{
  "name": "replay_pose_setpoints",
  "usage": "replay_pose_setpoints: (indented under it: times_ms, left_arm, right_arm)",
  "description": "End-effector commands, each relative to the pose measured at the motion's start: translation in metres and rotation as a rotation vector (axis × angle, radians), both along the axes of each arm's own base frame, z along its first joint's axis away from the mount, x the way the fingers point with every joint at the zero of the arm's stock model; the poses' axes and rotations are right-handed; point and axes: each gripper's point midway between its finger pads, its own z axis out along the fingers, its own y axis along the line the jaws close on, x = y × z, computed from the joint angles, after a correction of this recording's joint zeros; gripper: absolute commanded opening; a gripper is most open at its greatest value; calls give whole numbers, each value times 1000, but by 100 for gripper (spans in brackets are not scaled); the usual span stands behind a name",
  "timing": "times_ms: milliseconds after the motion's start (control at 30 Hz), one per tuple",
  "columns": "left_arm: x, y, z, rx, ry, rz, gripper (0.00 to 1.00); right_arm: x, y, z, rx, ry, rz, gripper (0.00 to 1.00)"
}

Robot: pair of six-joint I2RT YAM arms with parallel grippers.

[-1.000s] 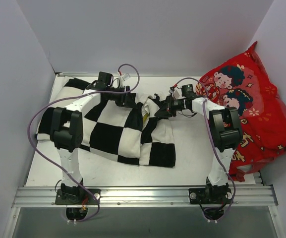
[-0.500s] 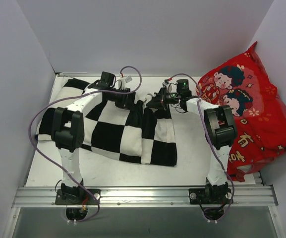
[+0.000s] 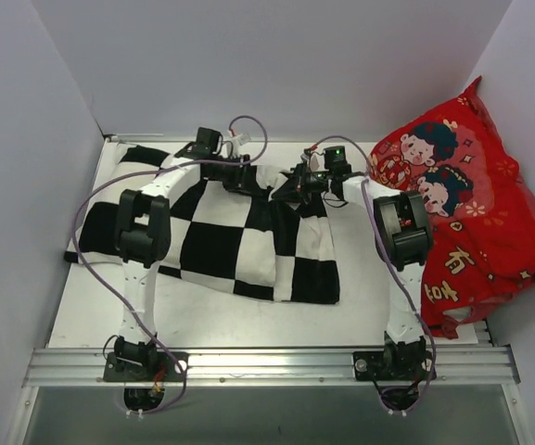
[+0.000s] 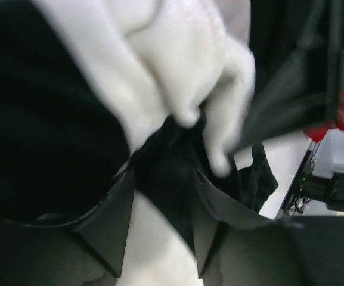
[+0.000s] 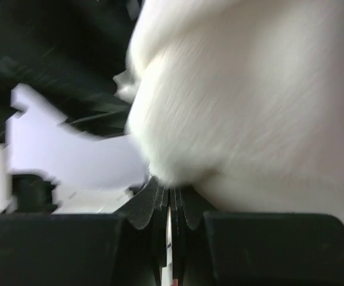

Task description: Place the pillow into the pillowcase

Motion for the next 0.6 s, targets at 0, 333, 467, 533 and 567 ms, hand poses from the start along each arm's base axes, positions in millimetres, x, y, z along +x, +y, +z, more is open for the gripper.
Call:
replay_pose_setpoints:
  times_ms: [0, 333, 467, 533, 567]
  left_arm:
    - [17, 49, 80, -58, -166, 74, 52]
    - [-91, 78, 70, 440, -237, 0, 97]
    - [-119, 61, 51, 672, -316, -15, 98]
    - [-123, 60, 41, 785, -345, -3, 97]
    - [-135, 46, 38, 803, -343, -3, 97]
  right_arm:
    - [43, -44, -41, -232, -77, -73, 0]
    - [68, -19, 15, -173, -197, -71, 43]
    - [32, -48, 33, -181, -117, -126, 54]
    - [9, -62, 27, -220, -75, -136, 52]
    - [0, -71, 36, -251, -99, -157, 51]
